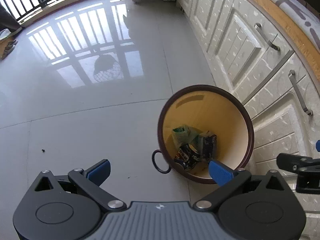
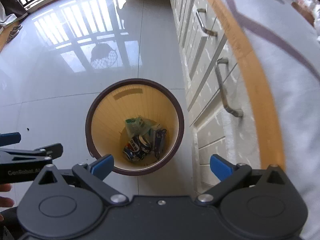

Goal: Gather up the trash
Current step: 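Move both open tools back from the bin toward the trash on the bench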

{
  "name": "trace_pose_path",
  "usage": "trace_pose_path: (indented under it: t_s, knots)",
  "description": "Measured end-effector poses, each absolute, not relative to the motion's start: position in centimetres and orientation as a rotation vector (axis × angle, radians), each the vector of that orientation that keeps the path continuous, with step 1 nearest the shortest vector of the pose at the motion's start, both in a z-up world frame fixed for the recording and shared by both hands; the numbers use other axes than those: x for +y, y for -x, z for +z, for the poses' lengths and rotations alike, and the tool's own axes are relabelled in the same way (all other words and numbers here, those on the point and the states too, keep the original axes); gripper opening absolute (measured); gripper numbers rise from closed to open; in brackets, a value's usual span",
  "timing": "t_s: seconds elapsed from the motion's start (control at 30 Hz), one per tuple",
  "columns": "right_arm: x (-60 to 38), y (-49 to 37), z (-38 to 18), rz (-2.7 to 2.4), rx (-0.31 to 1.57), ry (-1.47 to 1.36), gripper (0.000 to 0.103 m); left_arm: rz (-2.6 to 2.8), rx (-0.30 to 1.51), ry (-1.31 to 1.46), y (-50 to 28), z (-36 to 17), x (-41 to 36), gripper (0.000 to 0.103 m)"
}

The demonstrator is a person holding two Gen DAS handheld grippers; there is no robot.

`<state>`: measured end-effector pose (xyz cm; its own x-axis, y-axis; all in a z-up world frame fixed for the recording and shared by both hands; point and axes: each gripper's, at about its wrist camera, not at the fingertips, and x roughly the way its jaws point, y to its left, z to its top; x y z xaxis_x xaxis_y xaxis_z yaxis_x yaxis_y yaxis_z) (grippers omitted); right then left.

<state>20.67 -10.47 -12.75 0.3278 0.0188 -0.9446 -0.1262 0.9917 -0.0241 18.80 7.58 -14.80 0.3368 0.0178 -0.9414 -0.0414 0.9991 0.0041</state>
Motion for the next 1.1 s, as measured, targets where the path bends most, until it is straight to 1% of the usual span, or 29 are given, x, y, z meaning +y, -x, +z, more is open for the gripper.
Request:
trace_pose_path:
  t_s: [0.17,0.57,1.1]
  knots:
    - [-10.3,-19.4,-10.9,0.116,1.206,0.1,0.103,0.056,1.194,0.01,-17.3,-12.7,7.8,0.103]
    - [-11.3,-15.7,-5.6,0.11,1.063,0.121,0.103,0.075,1.083,0.031,-13.4,-7.3,8.5,0.103]
    - [-14.8,-10.4,0.5,0.142,0.816,0.08,0.103,0.034,0.892,0.067,-9.1,-1.5,6.5,0.103]
